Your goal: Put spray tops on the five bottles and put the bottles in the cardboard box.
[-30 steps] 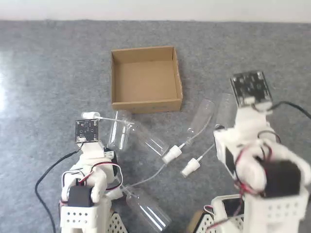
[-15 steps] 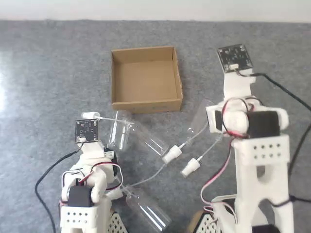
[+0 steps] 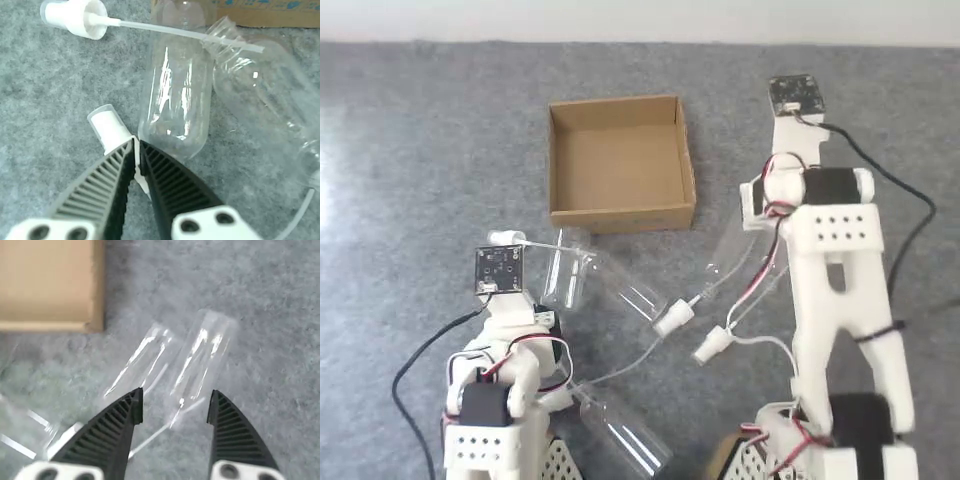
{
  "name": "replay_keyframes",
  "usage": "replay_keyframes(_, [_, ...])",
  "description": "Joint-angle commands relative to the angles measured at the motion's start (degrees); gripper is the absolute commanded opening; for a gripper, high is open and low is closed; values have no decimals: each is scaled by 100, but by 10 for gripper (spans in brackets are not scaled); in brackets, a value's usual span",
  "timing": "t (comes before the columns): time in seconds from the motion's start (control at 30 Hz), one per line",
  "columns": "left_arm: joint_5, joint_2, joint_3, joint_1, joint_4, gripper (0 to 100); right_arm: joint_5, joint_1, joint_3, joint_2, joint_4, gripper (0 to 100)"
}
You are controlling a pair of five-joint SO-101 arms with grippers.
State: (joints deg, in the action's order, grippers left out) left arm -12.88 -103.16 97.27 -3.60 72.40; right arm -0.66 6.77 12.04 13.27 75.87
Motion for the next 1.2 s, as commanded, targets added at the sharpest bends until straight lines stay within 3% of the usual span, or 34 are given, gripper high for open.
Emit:
replay_keyframes(0.0, [-44,-132,-75,0,-9,13,70,-224,-343,-242,-426,191])
replay_keyframes(0.27, [-44,-132,-75,0,-9,13,70,-593,-343,-1112,-1130,191])
replay_keyframes(0.6, [-44,-132,-75,0,-9,13,527,-585,-352,-1640,-1552,191])
replay_keyframes(1.17, [-44,-132,-75,0,-9,13,554,-611,-352,-2563,-1938,195])
